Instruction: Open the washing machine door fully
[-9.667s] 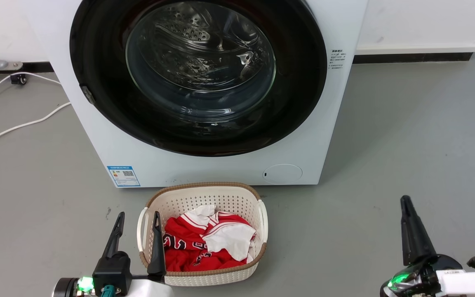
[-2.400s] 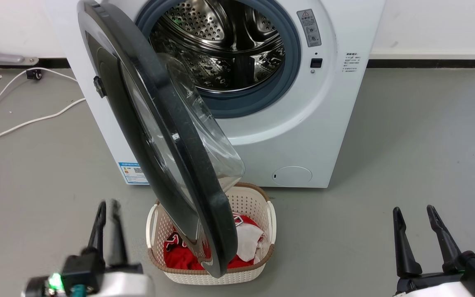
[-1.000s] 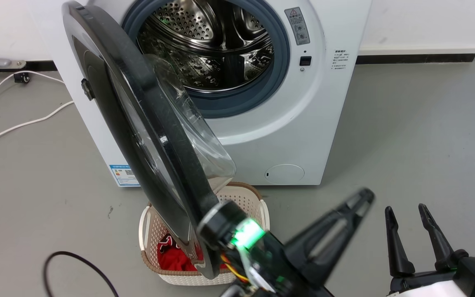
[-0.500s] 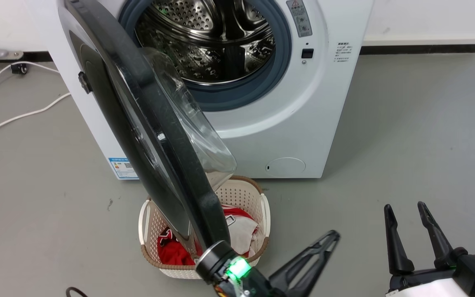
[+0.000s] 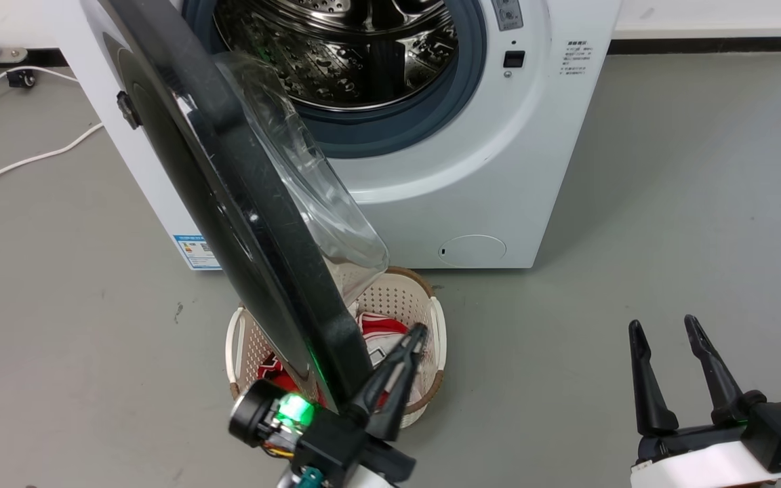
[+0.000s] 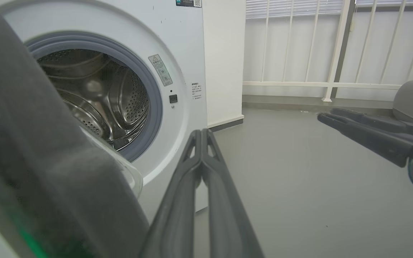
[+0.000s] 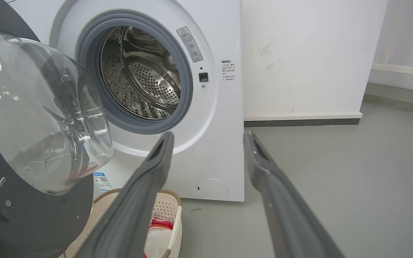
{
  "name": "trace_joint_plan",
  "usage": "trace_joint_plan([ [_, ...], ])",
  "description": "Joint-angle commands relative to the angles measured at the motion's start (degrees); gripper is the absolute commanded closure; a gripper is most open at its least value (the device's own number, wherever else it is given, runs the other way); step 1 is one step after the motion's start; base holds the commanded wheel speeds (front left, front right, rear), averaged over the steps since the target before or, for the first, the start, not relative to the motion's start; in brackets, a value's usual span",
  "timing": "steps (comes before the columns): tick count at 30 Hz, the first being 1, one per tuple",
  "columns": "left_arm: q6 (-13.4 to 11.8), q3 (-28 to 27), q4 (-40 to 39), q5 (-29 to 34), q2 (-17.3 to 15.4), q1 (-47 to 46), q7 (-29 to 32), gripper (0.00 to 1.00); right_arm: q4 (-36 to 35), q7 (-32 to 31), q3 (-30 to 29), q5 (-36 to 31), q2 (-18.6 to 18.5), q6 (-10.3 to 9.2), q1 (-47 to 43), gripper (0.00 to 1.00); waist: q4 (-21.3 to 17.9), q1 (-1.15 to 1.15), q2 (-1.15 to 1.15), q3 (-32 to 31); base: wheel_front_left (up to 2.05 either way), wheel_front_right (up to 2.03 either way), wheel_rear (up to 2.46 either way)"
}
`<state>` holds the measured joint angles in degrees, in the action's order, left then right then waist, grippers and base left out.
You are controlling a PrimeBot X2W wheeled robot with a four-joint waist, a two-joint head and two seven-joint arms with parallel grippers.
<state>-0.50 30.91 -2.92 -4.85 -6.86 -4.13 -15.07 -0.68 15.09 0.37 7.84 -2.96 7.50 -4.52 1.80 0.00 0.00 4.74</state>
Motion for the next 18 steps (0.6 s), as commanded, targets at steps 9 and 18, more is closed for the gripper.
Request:
trace_joint_plan([
  [9, -0.68, -7.04, 2.25, 0.17, -0.12, 1.51, 0.04, 1.00, 0.63, 0.11, -0.02, 0.45, 0.14, -0.02, 0.04, 0.00, 0.88, 0.00, 0.00, -0.21, 0.00, 0.00, 0.00],
  [18, -1.30, -12.22, 1.20, 0.73, -0.82, 4.61, 0.11, 1.00, 1.17, 0.11, 0.10, 0.80, 0.14, -0.02, -1.13, 0.00, 5.38, 0.00, 0.00, -0.82, 0.00, 0.00, 0.00],
])
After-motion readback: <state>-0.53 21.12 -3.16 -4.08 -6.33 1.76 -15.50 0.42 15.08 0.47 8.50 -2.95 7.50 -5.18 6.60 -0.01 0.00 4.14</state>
